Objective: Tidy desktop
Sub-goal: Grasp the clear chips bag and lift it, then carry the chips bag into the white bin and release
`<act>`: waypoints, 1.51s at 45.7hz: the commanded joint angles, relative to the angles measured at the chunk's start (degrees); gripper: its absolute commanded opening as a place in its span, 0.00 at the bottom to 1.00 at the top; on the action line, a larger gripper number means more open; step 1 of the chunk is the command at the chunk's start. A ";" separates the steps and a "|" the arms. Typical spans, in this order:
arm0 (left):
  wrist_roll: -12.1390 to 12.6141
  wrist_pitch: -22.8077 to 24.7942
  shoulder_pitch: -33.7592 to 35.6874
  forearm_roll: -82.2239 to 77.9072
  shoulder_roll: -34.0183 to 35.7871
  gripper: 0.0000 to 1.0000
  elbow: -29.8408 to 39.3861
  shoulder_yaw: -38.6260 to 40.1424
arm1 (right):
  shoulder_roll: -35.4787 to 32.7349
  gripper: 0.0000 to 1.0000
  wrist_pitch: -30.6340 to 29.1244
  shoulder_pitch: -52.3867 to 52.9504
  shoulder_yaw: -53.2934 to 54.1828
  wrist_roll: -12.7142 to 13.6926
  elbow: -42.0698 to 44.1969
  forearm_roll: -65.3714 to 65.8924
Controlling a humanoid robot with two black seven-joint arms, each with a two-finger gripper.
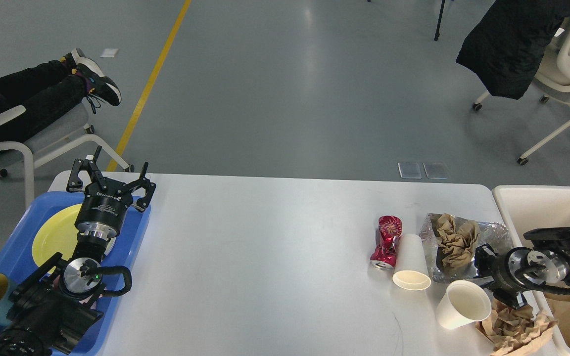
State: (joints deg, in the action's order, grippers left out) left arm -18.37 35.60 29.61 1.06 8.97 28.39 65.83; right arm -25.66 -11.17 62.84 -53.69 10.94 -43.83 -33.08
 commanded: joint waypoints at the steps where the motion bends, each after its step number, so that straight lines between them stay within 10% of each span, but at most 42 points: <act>1: 0.00 0.00 0.01 -0.01 0.00 0.96 0.00 0.00 | 0.00 0.00 1.76 0.00 0.07 0.04 0.24 -0.14; 29: 0.00 0.00 0.01 -0.01 0.00 0.96 0.00 0.00 | -5.71 0.00 0.72 5.80 2.27 2.15 -4.42 -0.23; 39: 0.00 0.00 0.01 -0.01 0.00 0.96 0.00 0.00 | -9.40 0.00 -1.31 18.71 -1.76 8.04 -12.94 0.12; 69: 0.00 0.00 0.01 -0.01 0.00 0.96 0.00 0.00 | -3.07 0.00 -9.48 59.42 -30.51 7.60 -41.69 2.67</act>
State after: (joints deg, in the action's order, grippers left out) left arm -18.37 35.60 29.61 1.04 8.96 28.39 65.83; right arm -28.27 -19.67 120.94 -83.82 18.45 -84.48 -30.10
